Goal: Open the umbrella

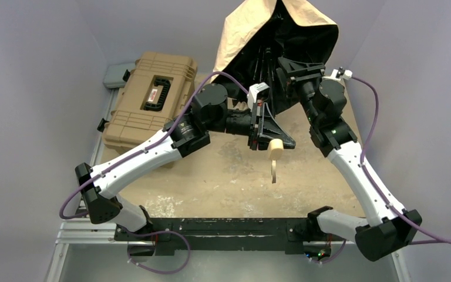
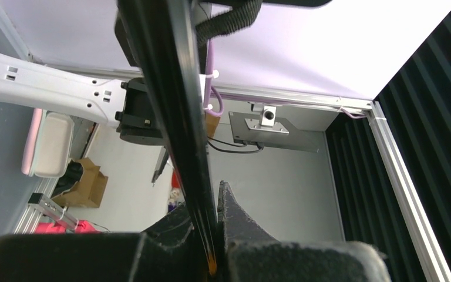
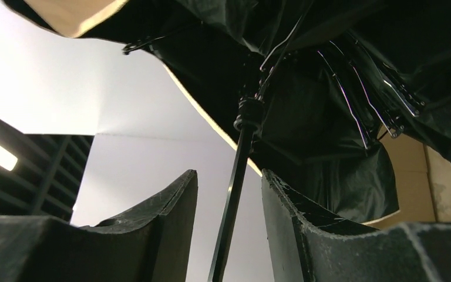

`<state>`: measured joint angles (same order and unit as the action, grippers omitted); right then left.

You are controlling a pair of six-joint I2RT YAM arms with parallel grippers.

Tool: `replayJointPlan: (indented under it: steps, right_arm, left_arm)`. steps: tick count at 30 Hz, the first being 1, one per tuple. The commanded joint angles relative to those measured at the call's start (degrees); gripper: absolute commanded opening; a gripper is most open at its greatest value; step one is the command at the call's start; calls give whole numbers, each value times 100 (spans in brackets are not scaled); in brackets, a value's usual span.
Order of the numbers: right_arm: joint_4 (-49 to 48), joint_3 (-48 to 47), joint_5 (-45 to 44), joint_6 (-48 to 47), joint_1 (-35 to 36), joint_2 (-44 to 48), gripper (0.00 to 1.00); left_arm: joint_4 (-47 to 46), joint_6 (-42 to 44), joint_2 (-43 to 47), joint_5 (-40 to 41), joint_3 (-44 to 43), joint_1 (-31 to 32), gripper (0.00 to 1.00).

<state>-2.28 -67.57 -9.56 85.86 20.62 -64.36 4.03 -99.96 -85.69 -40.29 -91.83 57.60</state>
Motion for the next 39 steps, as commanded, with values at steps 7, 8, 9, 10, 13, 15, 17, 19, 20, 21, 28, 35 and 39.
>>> replayJointPlan:
  steps: [7, 8, 9, 10, 13, 15, 17, 19, 20, 21, 28, 35, 39]
  right_arm:
    - [-479, -582, -151, -124, 64, -625, 39]
    - [-498, -582, -145, -120, 68, -650, 38]
    - [-523, -586, -133, -116, 67, -682, 38]
    - [-520, -602, -141, -114, 75, -714, 37]
    - [-552, -621, -163, -93, 79, -784, 34]
    - [-603, -634, -188, -60, 83, -851, 33]
    - [-637, -698, -190, -36, 84, -916, 34]
    - [-671, -793, -125, -37, 87, -1002, 34]
    - [-668, -833, -99, -38, 83, -1038, 34]
    - [-673, -854, -74, -43, 79, -1069, 33]
    - [-577, -770, -247, -16, 79, -1027, 19]
    - [-394, -957, -1200, 151, -37, -1112, 12]
    - [-594, -1403, -1820, -11, -380, -1403, 12]
  left_arm:
    - [-693, 583, 50, -31, -507, 76, 0]
    - [-670, 591, 48, -38, -523, 80, 0]
    - [-663, 587, 38, -69, -535, 78, 0]
    - [-647, 596, 27, -82, -535, 76, 0]
    - [-551, 636, 0, -137, -557, 82, 0]
    - [-429, 703, -28, -202, -612, 93, 0]
    - [-189, 753, -67, -281, -652, 108, 0]
    - [-147, 771, -71, -302, -641, 119, 0]
    - [-115, 788, -66, -308, -641, 124, 0]
    - [-96, 805, -68, -323, -644, 120, 0]
    - [114, 911, -60, -289, -703, 127, 0]
    - [685, 1265, -75, -463, -890, 175, 0]
    - [1303, 1576, -71, -696, -950, 292, 0]
